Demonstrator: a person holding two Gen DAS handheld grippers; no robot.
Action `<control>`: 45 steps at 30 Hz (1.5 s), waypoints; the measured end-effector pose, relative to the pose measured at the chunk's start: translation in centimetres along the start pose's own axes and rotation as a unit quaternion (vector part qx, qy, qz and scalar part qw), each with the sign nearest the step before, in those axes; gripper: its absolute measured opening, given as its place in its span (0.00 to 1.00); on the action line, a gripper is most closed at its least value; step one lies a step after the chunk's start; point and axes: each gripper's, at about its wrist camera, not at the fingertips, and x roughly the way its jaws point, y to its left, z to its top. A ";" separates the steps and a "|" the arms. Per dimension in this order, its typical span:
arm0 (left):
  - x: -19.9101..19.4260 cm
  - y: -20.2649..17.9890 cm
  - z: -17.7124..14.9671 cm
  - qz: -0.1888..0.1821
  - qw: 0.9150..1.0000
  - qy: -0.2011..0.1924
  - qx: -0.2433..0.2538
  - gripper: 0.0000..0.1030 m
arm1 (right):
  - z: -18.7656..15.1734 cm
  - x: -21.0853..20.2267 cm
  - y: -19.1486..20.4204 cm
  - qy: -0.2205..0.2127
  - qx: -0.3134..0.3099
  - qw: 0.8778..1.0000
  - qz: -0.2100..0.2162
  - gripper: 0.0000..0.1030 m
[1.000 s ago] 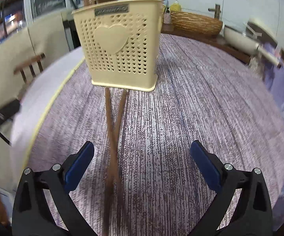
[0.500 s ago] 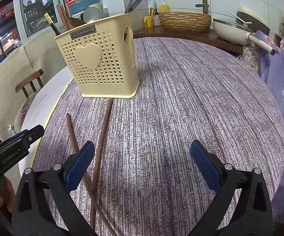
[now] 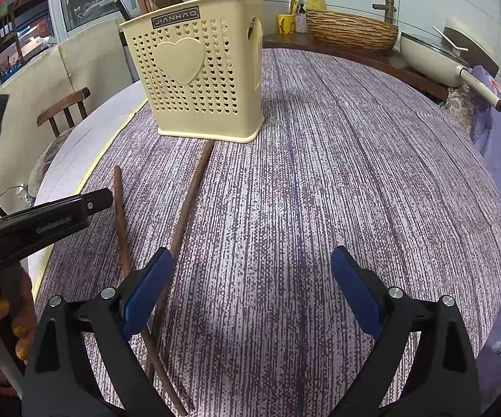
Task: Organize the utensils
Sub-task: 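Move both tools down toward the wooden chopsticks lying beside the holder, then grasp a wooden chopstick with the right tool while the left tool grasps another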
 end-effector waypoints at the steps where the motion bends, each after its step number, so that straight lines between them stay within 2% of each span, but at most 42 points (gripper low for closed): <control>1: 0.1 -0.2 0.2 0.002 1.000 0.001 0.002 0.45 | 0.0 0.0 0.0 0.000 0.001 1.000 0.001 0.89; 4: 0.5 -0.9 0.8 0.007 1.000 0.005 0.007 0.45 | -0.2 0.1 -0.1 0.002 0.004 1.000 0.003 0.89; 8: 1.5 -2.6 1.2 0.048 0.998 0.006 0.051 0.45 | -0.3 0.1 -0.4 0.003 0.004 1.000 0.002 0.89; 9: 1.6 -2.8 1.2 0.052 0.997 0.003 0.058 0.42 | -0.3 0.0 -0.5 0.002 0.005 1.000 0.003 0.89; 10: 1.6 -3.1 1.1 0.057 0.996 0.000 0.066 0.32 | -0.3 0.0 -0.5 0.001 0.005 1.000 0.002 0.89; 12: 1.7 -3.5 1.2 0.058 0.995 -0.004 0.084 0.20 | -0.2 0.1 -0.8 0.001 0.005 1.000 0.000 0.89; 16: 2.0 -3.7 1.7 0.051 0.993 0.005 0.106 0.16 | 0.1 0.4 -1.1 0.006 0.009 1.000 0.004 0.87; 20: 2.5 -4.3 2.1 0.054 0.985 0.007 0.161 0.11 | 0.7 0.7 -0.9 0.011 0.009 1.000 0.017 0.86; 23: 2.5 -3.9 2.6 0.039 0.987 0.018 0.152 0.11 | 1.1 1.0 -0.5 0.013 0.008 1.000 0.024 0.86; 28: 2.5 -3.2 2.6 0.030 0.989 0.014 0.143 0.12 | 1.7 1.6 1.2 0.020 -0.005 0.999 0.037 0.86; 32: 2.3 -3.0 2.3 0.039 0.988 0.006 0.150 0.14 | 2.0 2.0 2.5 0.021 -0.018 0.999 0.040 0.85; 38: 2.0 -1.3 2.5 0.030 0.991 0.013 0.130 0.13 | 2.5 2.3 3.3 0.021 -0.020 0.999 0.045 0.85; 45: 1.6 0.9 3.2 -0.006 0.996 0.020 0.082 0.13 | 3.7 3.3 4.5 0.023 -0.023 0.998 0.051 0.77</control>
